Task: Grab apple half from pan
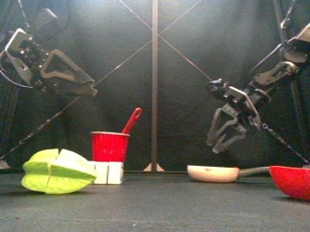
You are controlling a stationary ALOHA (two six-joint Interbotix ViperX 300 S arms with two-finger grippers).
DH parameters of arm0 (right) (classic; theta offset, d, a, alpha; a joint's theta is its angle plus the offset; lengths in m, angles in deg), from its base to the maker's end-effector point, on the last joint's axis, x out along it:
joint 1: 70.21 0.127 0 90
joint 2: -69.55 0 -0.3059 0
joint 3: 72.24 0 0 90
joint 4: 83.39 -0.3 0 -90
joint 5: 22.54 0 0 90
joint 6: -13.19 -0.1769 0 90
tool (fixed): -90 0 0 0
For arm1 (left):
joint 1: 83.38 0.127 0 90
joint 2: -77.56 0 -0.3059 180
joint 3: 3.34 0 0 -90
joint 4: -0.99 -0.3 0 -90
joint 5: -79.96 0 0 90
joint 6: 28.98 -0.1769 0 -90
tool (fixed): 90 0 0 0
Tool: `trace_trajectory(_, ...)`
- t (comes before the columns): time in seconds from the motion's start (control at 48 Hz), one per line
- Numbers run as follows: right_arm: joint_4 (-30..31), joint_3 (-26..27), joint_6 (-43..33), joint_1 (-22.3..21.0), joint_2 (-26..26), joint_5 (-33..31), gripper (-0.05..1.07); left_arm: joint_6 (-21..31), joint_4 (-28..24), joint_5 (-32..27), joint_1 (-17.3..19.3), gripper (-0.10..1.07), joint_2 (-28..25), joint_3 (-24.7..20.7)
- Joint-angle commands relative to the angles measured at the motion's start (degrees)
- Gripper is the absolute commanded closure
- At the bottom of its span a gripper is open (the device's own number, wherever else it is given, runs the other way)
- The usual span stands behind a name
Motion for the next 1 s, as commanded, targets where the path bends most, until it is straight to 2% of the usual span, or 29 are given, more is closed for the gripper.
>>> trace_trajectory(0.0,-0.09,1.85,-0.09,-0.70,-1.05,0.09,0.19,0.00,-0.18,0.26,0.09,0.18,0.09,-0.97)
trace_trajectory(0.25,-0.70,5.45,-0.18,-1.23,-1.49,-3.87,0.19,0.00,-0.09,0.26,0.35,0.18,-0.44,-0.97)
trace_trajectory(0.542,-2.37,7.21,-0.18,-1.32,-1.05,-4.22,0.19,0.00,-0.18,0.26,0.44,0.18,-1.58,-1.32)
trace_trajectory(0.833,2.02,8.35,0.00,-1.49,-0.44,-3.52,0.19,0.00,-0.18,0.26,0.62,0.18,-1.67,-1.32)
trace_trajectory(0.979,4.92,10.37,0.00,-4.22,1.32,-8.35,0.19,0.00,0.00,0.26,0.62,0.18,-1.67,-1.23)
